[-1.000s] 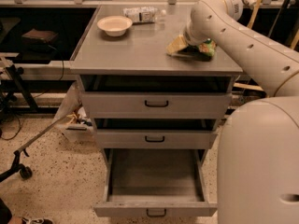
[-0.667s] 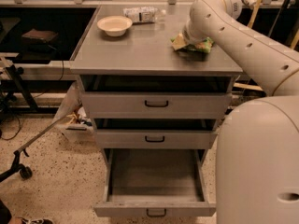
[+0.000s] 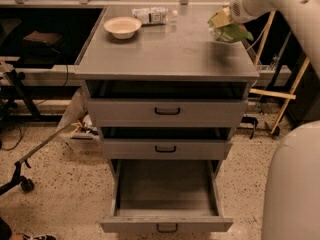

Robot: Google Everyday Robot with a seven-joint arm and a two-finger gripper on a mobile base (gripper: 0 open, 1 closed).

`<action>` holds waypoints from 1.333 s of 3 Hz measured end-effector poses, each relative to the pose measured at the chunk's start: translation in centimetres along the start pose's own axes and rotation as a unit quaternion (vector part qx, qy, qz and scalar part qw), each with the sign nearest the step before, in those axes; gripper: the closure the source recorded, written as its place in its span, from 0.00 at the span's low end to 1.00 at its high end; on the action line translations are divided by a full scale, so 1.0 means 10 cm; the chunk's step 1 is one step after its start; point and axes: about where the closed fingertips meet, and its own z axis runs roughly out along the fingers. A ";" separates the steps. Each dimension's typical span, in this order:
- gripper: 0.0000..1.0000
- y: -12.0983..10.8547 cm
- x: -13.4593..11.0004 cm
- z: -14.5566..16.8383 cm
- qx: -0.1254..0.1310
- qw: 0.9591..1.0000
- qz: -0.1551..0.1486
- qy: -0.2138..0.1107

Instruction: Place green rice chip bag into bottom drawer

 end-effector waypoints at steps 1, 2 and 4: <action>1.00 -0.33 0.29 -0.37 -0.041 0.999 -0.005 0.012; 1.00 -0.23 0.15 -0.55 -0.075 0.997 -0.008 0.001; 1.00 -0.07 0.14 -0.74 -0.089 0.996 0.010 0.003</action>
Offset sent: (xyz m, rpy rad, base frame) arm -0.0251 -0.0444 0.0058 0.0175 0.0472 0.0548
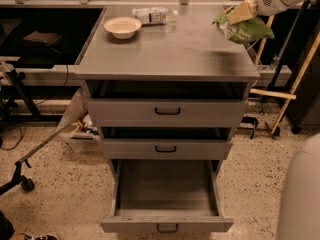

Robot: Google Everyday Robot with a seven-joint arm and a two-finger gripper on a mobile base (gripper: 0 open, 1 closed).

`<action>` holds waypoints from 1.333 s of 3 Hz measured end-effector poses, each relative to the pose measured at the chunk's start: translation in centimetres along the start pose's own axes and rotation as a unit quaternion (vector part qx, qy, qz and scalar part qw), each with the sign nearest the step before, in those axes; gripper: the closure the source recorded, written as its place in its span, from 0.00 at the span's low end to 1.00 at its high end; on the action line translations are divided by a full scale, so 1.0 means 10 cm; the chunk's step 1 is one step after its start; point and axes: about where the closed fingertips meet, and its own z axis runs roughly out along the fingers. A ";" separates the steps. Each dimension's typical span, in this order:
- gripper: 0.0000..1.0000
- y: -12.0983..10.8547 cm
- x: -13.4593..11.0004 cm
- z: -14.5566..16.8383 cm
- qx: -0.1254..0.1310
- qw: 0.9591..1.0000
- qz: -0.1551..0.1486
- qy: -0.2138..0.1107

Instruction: Place green rice chip bag into bottom drawer

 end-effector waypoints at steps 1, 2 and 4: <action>1.00 0.17 -0.22 -0.71 0.031 0.997 0.046 -0.047; 1.00 0.52 -0.36 -1.67 0.063 0.988 0.100 -0.103; 1.00 0.78 -0.28 -2.07 0.079 0.987 0.103 -0.099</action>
Offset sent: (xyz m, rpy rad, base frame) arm -0.3102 0.1048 -0.0052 0.0987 0.1936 -0.2350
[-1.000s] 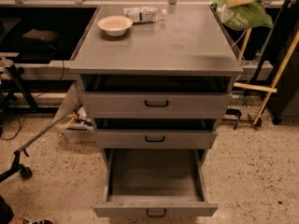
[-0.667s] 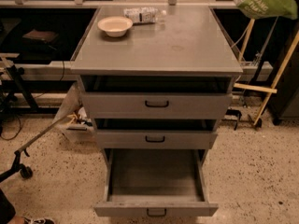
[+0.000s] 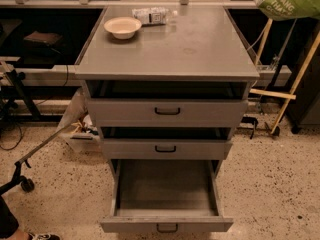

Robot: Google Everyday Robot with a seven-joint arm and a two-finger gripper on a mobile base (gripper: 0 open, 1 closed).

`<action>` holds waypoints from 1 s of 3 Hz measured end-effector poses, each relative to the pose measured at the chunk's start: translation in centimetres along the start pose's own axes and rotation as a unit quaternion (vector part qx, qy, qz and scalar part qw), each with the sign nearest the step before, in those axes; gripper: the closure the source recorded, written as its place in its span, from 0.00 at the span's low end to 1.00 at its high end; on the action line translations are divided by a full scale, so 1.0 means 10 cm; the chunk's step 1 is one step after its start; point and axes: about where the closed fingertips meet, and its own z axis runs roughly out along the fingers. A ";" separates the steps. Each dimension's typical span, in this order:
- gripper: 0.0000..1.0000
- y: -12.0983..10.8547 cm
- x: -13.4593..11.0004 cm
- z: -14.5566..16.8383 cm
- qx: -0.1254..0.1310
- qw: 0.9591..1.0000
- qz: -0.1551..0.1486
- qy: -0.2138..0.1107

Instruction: Place green rice chip bag into bottom drawer

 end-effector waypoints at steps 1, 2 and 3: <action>1.00 0.08 0.22 0.20 -0.004 1.000 -0.002 -0.001; 1.00 0.07 0.78 0.52 0.005 1.000 0.029 -0.004; 1.00 0.10 1.44 0.66 0.011 0.997 0.076 0.004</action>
Offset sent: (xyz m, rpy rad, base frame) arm 0.0201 0.0274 -0.3264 0.0858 0.1863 -0.0881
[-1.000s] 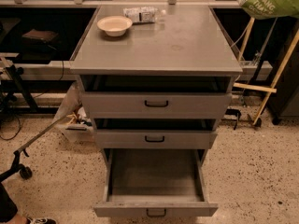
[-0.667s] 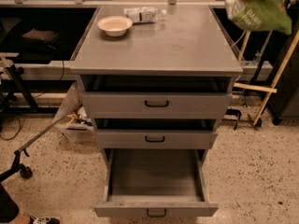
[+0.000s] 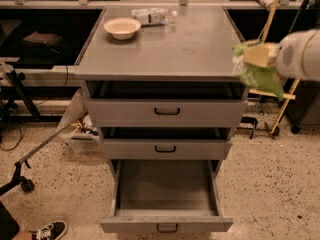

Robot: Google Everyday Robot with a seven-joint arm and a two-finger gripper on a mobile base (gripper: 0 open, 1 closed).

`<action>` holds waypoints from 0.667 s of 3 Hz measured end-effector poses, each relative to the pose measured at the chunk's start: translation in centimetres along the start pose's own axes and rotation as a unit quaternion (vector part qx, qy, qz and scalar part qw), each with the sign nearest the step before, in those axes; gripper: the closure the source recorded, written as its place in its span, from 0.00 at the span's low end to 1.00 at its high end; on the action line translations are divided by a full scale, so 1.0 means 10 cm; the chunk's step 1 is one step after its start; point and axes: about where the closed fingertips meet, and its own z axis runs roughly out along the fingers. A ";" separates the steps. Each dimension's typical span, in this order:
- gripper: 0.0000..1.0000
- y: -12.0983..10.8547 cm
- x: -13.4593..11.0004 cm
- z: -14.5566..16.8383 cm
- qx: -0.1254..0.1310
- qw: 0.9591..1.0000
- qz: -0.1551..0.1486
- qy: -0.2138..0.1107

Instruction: Place green rice chip bag into bottom drawer

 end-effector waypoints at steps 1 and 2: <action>1.00 0.12 0.79 -0.01 -0.003 0.998 0.049 0.039; 1.00 0.17 1.21 0.05 -0.005 0.996 0.050 0.073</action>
Offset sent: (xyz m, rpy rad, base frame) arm -0.0351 0.0088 -0.0581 0.0626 0.0836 -0.0285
